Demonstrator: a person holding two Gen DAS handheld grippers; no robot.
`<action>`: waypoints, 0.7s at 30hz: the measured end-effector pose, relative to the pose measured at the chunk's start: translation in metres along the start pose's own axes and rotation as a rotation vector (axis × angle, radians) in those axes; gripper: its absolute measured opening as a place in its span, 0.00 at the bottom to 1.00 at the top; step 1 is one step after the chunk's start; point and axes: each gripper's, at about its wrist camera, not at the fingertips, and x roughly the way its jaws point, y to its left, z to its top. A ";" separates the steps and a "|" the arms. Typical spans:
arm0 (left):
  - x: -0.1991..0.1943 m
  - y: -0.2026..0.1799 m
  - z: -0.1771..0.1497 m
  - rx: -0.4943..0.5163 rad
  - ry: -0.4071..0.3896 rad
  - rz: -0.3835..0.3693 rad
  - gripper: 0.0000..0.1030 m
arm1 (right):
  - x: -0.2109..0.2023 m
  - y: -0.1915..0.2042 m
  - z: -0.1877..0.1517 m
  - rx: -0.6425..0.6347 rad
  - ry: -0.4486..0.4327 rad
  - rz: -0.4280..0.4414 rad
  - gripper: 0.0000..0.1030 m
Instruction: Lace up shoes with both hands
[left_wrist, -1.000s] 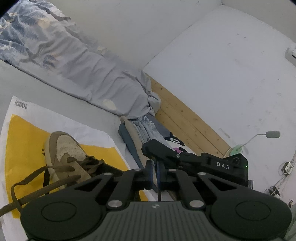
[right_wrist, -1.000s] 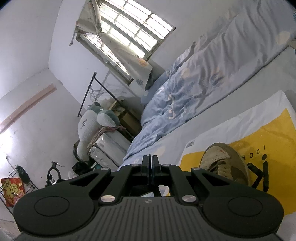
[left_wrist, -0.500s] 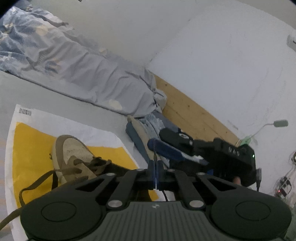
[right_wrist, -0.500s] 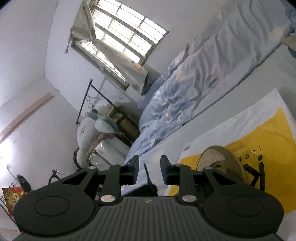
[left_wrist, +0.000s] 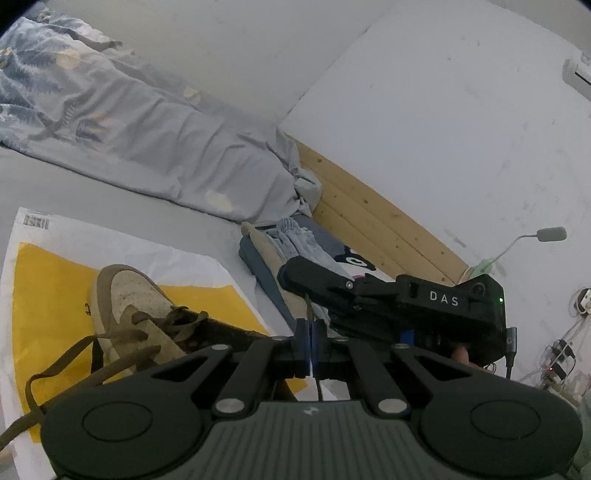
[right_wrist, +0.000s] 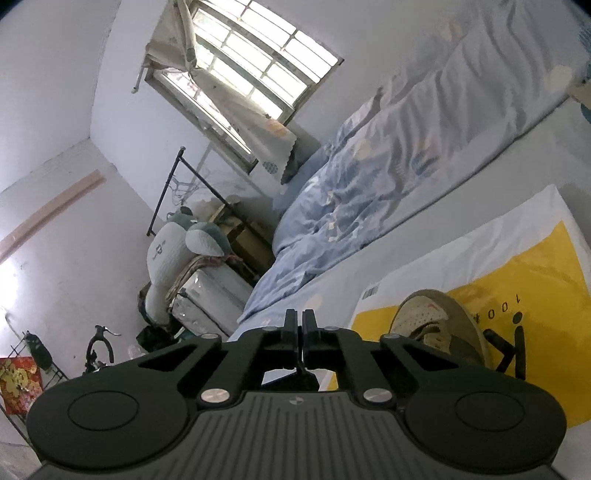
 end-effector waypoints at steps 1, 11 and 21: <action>0.000 0.000 0.000 -0.003 0.002 0.003 0.00 | -0.001 0.001 -0.001 -0.003 -0.002 0.000 0.03; -0.003 0.003 0.002 -0.021 -0.022 0.003 0.07 | 0.004 0.004 -0.003 -0.022 0.031 0.005 0.03; -0.006 0.003 0.004 -0.027 -0.024 0.000 0.07 | 0.005 0.004 -0.004 -0.012 0.036 0.016 0.03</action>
